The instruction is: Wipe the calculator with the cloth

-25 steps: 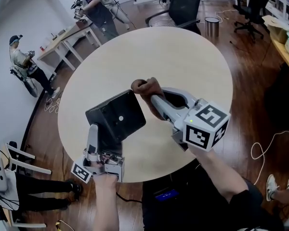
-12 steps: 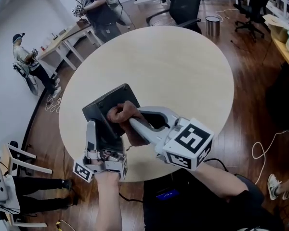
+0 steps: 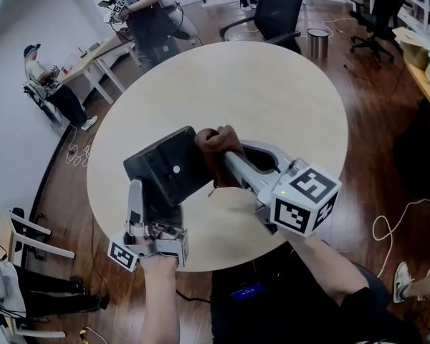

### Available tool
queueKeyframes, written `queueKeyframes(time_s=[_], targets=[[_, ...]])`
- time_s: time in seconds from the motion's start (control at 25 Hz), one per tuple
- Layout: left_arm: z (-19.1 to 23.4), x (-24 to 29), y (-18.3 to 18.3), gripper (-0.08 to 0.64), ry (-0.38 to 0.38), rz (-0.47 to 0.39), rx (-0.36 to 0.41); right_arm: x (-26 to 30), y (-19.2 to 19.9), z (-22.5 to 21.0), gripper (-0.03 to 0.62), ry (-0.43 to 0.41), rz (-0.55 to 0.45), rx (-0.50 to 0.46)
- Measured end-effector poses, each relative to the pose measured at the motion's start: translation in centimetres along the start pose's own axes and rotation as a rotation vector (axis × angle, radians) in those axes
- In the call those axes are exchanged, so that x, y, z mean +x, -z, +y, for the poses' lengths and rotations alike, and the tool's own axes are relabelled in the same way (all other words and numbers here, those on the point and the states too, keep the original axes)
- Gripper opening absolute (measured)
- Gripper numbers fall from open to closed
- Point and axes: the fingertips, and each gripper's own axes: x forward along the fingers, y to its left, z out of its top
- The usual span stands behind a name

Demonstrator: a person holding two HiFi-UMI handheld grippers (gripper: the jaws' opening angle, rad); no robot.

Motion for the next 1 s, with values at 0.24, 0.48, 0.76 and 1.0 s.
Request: queueKeyframes(time_s=[0.24, 0.48, 0.76, 1.0], targets=[[0.3, 0.6, 1.8, 0.058, -0.013, 0.026, 0.005, 1.3, -0.9, 7.5, 0.051, -0.248, -0.012, -0.091], [0.4, -0.3, 2.0, 0.064, -0.025, 0.08, -0.029, 1.7, 1.1, 1.6, 0.051, -0.066, 0.042, -0.125], [5.3, -1.0, 6.0, 0.06, -0.276, 0.425, -0.106, -0.3, 2.5, -5.5, 0.051, 0.076, 0.159, -0.093], [8.5, 1.1, 7.5, 0.197, -0.325, 0.532, -0.025, 0.5, 8.1, -1.7, 0.051, -0.06, 0.381, -0.171]])
